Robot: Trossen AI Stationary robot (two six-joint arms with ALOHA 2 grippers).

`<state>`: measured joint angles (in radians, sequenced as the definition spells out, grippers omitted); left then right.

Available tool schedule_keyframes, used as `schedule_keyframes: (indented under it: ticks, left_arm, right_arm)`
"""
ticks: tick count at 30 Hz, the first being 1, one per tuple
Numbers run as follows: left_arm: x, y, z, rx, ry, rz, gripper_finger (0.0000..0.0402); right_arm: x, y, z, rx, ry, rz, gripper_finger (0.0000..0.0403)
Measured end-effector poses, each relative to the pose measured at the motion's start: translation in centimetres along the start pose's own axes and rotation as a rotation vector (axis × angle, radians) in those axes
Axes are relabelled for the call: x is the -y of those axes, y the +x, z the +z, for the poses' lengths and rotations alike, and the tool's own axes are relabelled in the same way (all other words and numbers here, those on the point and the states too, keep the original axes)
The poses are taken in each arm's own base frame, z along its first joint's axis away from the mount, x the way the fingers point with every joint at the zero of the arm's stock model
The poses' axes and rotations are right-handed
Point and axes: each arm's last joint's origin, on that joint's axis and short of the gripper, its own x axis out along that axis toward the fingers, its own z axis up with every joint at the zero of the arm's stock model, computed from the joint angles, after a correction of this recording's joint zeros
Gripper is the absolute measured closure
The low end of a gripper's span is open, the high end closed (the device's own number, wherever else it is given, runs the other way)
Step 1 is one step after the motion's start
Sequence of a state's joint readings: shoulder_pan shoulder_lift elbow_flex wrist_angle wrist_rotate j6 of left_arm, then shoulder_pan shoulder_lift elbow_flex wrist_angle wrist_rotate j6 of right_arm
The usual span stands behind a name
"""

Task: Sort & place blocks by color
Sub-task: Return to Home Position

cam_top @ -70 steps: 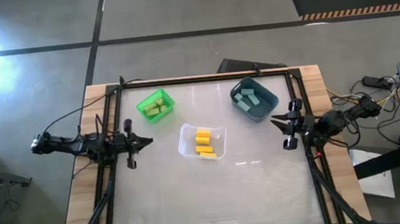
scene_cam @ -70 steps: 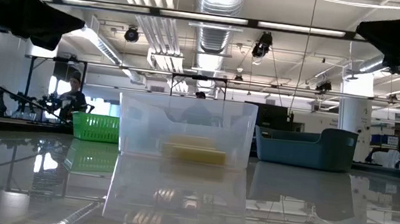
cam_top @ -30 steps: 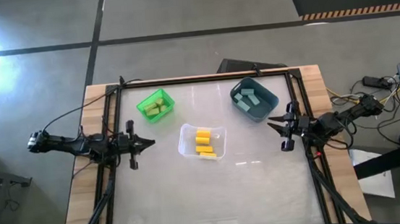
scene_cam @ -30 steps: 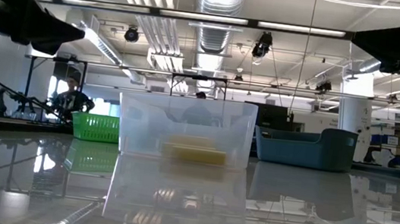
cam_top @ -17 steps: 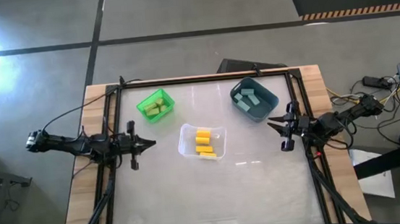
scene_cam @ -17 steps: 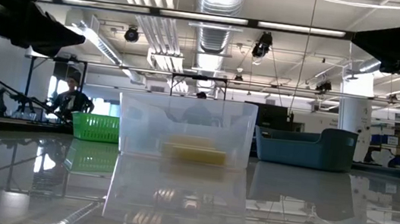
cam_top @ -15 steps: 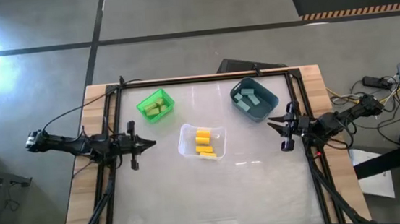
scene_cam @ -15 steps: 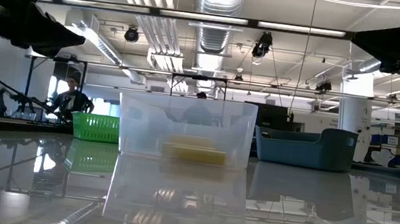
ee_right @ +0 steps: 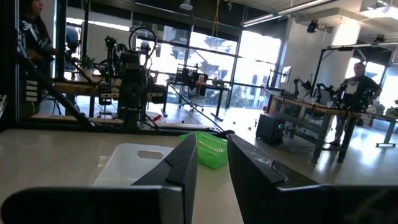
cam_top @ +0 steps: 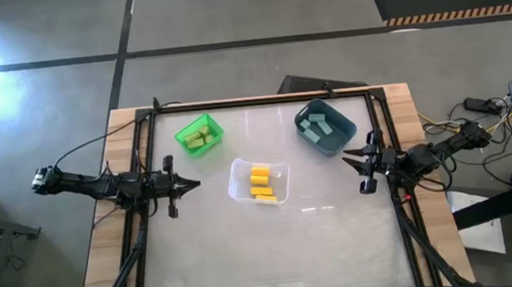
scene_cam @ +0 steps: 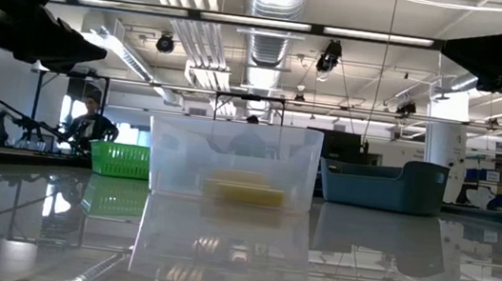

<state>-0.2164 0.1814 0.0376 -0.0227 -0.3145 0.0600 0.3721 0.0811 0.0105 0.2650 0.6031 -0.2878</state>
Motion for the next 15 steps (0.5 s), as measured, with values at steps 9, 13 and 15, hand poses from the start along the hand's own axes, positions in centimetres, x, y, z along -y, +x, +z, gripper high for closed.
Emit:
schedule_keyframes:
  ticks: [9,13,15]
  left_arm:
    - [0.01,0.02,-0.03,-0.003,0.001,0.000,0.0402]
    - [0.02,0.04,-0.05,-0.006,0.002,0.000,0.0402]
    - [0.02,0.04,-0.04,-0.006,0.002,0.000,0.0402]
  right_arm:
    - [0.00,0.00,0.00,0.000,0.000,0.000,0.0335]
    - [0.00,0.00,0.00,0.000,0.000,0.000,0.0331]
    - [0.00,0.00,0.00,0.000,0.000,0.000,0.0327]
